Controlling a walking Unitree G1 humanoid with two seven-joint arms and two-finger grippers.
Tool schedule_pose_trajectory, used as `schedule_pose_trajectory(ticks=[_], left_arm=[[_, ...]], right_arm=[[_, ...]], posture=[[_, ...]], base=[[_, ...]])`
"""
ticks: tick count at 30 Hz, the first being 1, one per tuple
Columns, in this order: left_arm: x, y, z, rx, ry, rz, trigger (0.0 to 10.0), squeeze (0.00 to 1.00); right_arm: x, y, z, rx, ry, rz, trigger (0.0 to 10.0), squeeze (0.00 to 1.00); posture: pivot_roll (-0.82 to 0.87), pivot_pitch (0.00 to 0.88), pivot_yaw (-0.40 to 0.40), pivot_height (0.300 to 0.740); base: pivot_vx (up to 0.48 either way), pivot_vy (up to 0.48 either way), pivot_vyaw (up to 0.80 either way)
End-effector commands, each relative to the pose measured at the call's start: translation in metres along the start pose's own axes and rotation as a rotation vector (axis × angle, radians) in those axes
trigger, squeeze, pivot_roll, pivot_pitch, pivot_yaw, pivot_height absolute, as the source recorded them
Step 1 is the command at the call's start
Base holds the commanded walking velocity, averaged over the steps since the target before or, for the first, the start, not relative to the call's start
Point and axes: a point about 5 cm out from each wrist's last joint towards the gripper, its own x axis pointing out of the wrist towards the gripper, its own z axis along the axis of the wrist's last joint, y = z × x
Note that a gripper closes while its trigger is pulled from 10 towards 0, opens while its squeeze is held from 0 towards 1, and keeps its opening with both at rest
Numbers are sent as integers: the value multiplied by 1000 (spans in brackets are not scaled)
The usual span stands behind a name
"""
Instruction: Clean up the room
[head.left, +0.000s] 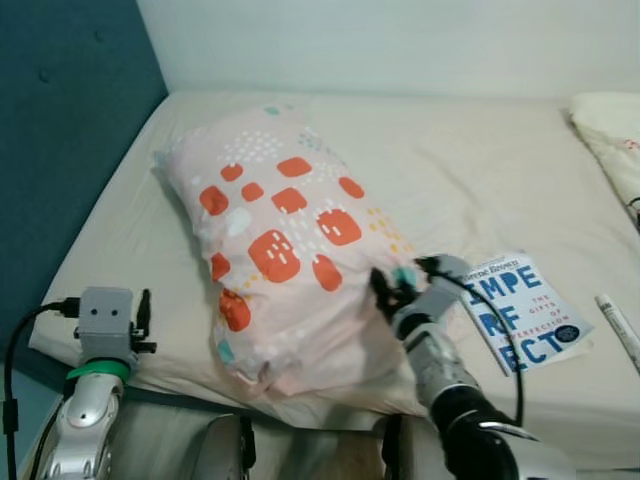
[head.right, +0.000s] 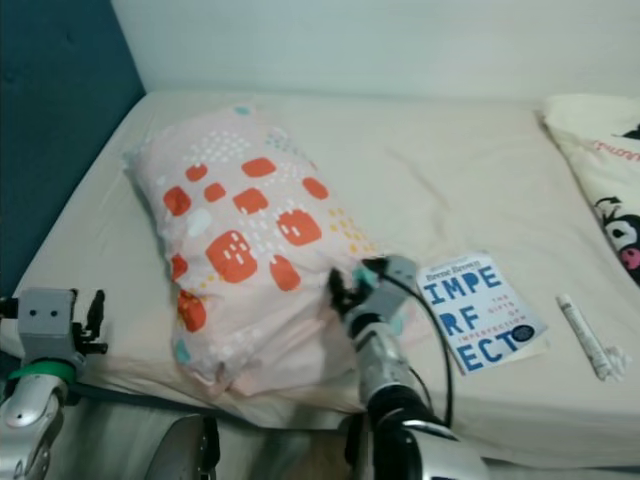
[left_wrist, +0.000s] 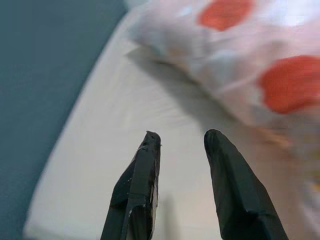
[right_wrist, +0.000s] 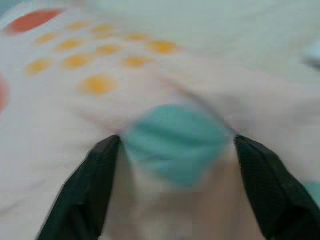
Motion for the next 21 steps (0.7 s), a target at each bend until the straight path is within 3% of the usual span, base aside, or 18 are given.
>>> schedule_pose_trajectory(ticks=[1,5,10,11,12,13,14,16,17,21], left_arm=[[-6,1,-2,-6,22,-18,10000,0],[-11,4,0,3,20,-35,10000,0],[-20,11,1,-4,31,-43,10000,0],[-22,12,1,-2,36,-42,10000,0],[-25,14,3,-6,40,-37,10000,0],[-26,15,4,-9,42,-35,10000,0],[-26,15,4,-9,42,-35,10000,0],[-29,19,7,-28,45,-20,10000,0],[-29,19,7,-28,45,-20,10000,0],[-32,19,8,-32,49,-29,10000,0]], right_arm=[[-1,-4,-1,46,-3,-54,10000,1000],[0,-9,2,75,-6,-93,10000,1000],[-2,-1,-18,105,110,-86,10000,1000],[-3,5,-26,152,142,-67,10000,0],[-5,19,-38,268,185,-23,10000,0],[-5,25,-42,317,196,-6,10000,0],[-5,25,-42,317,196,-6,10000,0],[-3,42,-45,444,206,43,10000,0],[-3,42,-45,444,206,43,10000,0],[-1,59,-46,599,211,90,10000,0]], posture=[[216,137,74,598],[232,152,75,598],[250,164,81,598],[262,167,79,598],[275,170,74,598],[279,170,72,598],[279,170,72,598],[282,169,67,598],[282,169,67,598],[288,161,56,598]], base=[[0,0,0],[0,0,0],[0,0,0],[0,0,0],[0,0,0],[0,0,0],[0,0,0],[0,0,0],[0,0,0],[0,0,0]])
